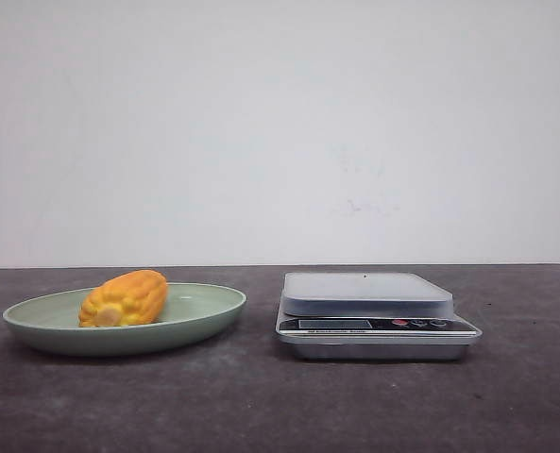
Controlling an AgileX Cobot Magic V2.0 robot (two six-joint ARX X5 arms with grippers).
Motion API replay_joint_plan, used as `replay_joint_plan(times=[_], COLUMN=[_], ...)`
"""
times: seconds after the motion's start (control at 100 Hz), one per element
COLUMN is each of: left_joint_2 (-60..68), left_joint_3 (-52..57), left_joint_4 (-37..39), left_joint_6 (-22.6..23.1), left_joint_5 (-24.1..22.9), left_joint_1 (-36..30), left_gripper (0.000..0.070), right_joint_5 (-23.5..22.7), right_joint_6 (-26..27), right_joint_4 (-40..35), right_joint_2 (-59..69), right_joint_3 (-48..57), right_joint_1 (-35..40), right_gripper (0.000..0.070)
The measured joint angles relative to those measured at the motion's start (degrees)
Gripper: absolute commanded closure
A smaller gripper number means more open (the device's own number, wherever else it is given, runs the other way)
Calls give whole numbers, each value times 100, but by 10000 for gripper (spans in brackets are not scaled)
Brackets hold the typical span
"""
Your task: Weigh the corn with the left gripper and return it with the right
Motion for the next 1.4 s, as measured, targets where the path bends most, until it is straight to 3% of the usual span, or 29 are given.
replay_joint_plan(times=[0.39,0.56,0.83,1.02,1.4], left_joint_2=[0,0,0,0,0], left_joint_3=[0,0,0,0,0], left_joint_4=[0,0,0,0,0], left_joint_6=[0,0,0,0,0], left_joint_5=[0,0,2,0,0], left_joint_1=[0,0,0,0,0], left_gripper=[685,685,685,685,685], right_joint_5=[61,61,-267,-243,-243], right_joint_6=[-50,-531,-975,-1012,-1012], right_joint_4=[46,905,2684,4109,4478], right_joint_2=[0,-50,-811,-1322,-1303], right_joint_3=[0,-221,-2186,-3777,-5167], right_joint_1=[0,-210,-1281,-1480,-1508], right_gripper=[691,691,691,691,691])
